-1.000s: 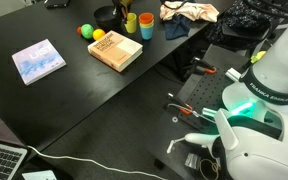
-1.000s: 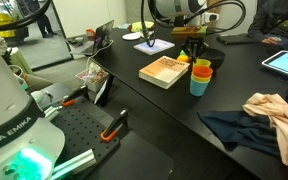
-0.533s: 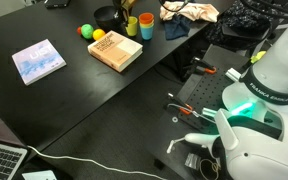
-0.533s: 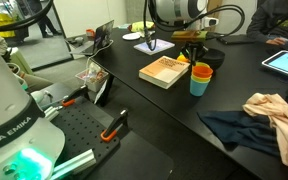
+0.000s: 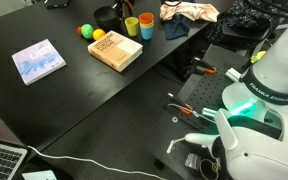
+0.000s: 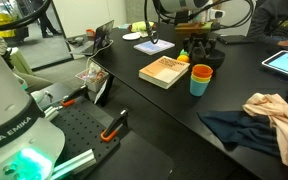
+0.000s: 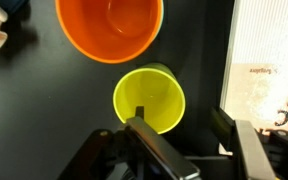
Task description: Remove the yellow, orange and yellow cups and put them on the table
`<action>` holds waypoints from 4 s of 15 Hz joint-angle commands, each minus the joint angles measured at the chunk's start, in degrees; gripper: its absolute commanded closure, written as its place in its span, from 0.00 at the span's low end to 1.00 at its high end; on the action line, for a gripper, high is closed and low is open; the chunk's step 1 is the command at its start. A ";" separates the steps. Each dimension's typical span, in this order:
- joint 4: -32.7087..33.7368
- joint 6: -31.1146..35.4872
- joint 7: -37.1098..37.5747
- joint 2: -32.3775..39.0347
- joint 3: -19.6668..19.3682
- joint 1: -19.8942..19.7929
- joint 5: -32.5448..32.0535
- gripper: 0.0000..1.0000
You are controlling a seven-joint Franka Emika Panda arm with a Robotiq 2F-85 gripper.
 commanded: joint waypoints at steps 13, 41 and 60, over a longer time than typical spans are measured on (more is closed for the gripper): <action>-12.63 -4.68 16.72 -11.25 -3.02 4.97 -3.48 0.00; -19.46 7.09 18.47 -11.74 -6.12 3.89 -3.07 1.00; -4.33 -1.95 8.21 -9.87 -3.78 1.14 -2.63 0.97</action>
